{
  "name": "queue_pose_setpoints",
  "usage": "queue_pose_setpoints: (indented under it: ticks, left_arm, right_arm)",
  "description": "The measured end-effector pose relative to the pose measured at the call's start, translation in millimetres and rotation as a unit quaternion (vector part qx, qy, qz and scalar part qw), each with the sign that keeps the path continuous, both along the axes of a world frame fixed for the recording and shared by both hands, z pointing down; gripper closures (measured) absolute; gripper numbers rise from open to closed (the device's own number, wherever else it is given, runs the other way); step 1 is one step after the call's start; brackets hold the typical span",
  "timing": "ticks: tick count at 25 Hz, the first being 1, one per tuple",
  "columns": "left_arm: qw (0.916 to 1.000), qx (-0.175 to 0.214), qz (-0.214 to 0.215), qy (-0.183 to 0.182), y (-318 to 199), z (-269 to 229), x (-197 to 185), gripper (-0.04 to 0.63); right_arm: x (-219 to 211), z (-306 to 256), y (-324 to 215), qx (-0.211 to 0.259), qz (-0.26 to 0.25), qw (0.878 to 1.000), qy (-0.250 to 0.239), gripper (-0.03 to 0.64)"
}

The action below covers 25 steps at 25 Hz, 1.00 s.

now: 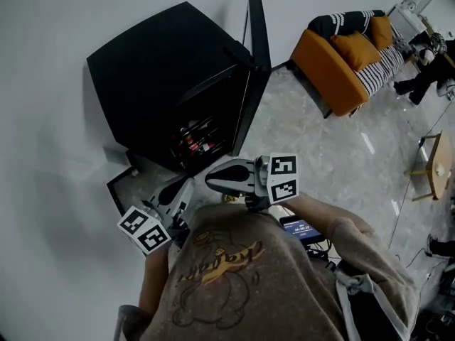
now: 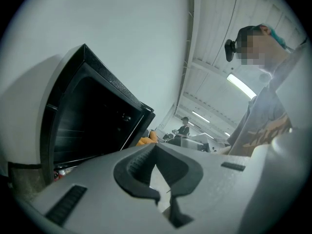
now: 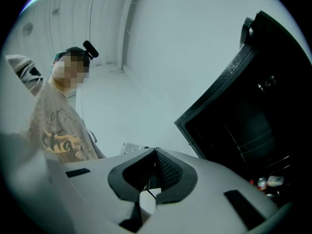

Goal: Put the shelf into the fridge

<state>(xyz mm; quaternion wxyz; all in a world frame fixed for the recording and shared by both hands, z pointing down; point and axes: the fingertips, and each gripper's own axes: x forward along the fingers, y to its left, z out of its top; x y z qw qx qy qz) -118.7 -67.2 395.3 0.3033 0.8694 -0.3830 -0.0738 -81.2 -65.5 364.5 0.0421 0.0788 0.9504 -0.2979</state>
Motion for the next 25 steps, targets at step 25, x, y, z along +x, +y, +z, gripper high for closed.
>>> queue_pose_setpoints:
  ticks: [25]
  left_arm:
    - [0.9999,-0.007,-0.007,0.01,7,12,-6,0.592]
  right_arm:
    - [2,4,-8,0.041,0.013,0.999,0.02,0.597]
